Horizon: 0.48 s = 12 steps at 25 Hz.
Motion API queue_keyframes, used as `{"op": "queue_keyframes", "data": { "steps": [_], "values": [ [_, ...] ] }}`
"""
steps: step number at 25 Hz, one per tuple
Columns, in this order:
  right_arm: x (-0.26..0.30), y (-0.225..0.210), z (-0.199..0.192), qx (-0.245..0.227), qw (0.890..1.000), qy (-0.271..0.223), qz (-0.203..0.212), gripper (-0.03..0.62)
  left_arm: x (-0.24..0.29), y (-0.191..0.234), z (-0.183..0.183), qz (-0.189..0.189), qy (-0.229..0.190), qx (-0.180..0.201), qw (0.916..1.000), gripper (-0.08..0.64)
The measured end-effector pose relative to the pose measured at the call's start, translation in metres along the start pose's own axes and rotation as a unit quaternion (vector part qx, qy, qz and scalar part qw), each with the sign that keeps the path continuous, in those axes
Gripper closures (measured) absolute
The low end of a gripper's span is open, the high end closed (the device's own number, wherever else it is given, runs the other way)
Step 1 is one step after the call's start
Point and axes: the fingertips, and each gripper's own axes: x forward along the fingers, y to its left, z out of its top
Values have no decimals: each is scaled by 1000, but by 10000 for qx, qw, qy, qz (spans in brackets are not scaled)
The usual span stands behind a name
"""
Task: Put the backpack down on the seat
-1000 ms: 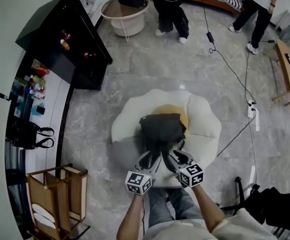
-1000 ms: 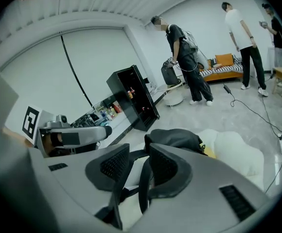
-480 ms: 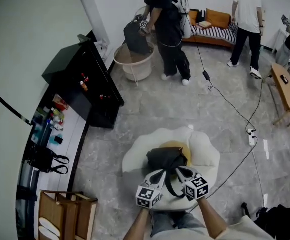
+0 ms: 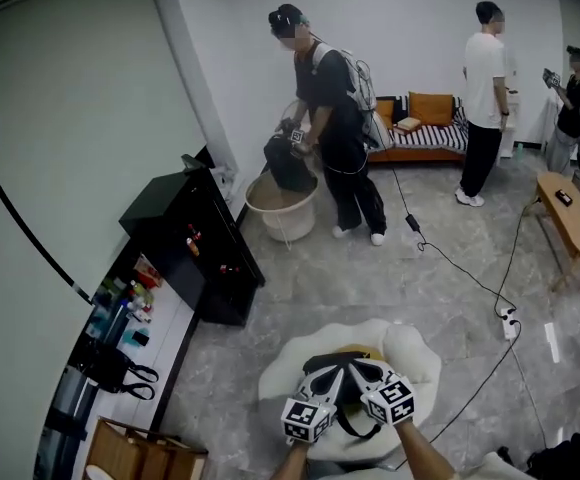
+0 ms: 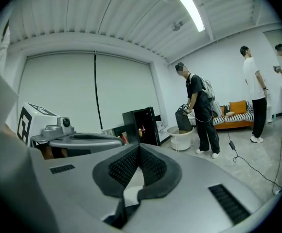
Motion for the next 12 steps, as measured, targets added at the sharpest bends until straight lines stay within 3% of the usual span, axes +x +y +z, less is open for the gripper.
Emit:
{"op": "queue_keyframes", "data": {
  "steps": [12],
  "values": [
    [-31, 2, 34, -130, 9995, -286, -21, 565, 2, -23, 41, -42, -319, -63, 9995, 528]
  ]
}}
